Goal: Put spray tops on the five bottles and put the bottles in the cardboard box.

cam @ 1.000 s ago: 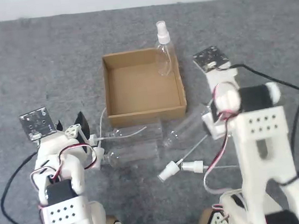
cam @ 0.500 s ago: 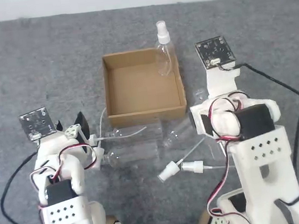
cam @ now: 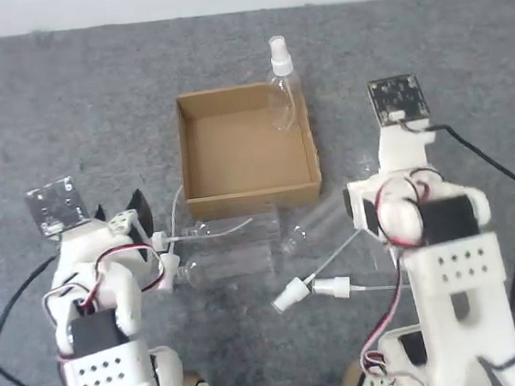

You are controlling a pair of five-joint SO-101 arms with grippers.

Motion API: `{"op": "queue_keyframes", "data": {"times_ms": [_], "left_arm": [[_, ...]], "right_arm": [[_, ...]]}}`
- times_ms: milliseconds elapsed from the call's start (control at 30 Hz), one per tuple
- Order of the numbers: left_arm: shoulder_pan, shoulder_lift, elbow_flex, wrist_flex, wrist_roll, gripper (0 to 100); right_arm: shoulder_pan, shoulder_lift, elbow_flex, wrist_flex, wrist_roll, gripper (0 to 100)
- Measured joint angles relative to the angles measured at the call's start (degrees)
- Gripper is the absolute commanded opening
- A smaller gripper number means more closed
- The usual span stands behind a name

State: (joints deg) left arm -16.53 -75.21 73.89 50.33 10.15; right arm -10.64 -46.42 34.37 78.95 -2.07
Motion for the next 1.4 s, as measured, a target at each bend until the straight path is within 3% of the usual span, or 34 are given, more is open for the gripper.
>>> {"op": "queue_keyframes", "data": {"times_ms": [333,767,967,1400], "left_arm": [[20.31,-0.09,-17.76,16.53,-7.38,23],[47.91,0.0,-12.57,20.66,-12.4,25],[52.31,1.14,-12.13,20.66,-13.63,25],[58.64,30.59,-12.13,15.38,-13.71,21]], "right_arm": [[7.12,-8.26,3.78,-3.87,-0.44,4.3],[18.99,-8.35,3.78,-6.95,-7.65,4.3],[19.43,-8.35,3.78,-6.95,-7.82,4.3],[22.68,-8.35,3.78,-6.95,-7.82,4.3]]}}
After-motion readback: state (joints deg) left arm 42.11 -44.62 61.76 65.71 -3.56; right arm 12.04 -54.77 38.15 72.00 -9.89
